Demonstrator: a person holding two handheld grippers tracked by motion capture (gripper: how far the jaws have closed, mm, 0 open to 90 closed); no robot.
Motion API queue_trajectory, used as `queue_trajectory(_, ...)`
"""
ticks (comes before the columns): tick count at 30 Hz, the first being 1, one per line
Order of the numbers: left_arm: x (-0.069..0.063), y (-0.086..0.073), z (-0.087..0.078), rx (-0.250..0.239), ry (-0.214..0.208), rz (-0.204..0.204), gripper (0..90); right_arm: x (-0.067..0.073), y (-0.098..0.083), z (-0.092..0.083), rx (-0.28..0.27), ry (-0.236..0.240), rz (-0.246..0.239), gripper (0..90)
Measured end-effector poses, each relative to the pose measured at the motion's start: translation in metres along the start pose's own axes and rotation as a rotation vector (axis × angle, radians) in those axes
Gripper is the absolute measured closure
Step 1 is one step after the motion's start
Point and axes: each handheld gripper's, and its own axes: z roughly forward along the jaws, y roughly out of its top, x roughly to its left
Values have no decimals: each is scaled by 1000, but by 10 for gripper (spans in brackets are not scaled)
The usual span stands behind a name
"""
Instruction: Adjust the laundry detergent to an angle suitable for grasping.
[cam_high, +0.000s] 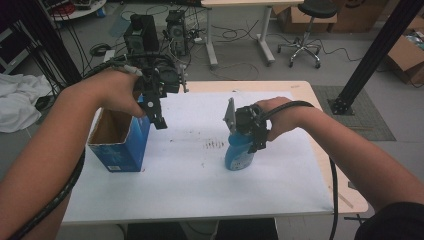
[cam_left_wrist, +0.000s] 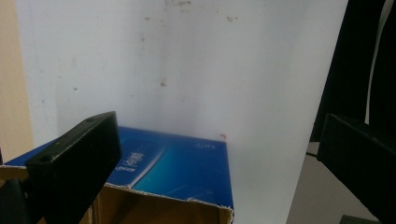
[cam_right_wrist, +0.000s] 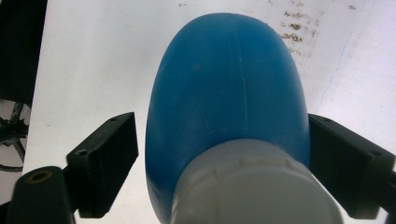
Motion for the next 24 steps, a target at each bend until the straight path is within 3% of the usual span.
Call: queue_trajectory(24, 2, 3, 6, 18, -3, 7, 6, 0, 0, 1, 2, 3, -19, 256)
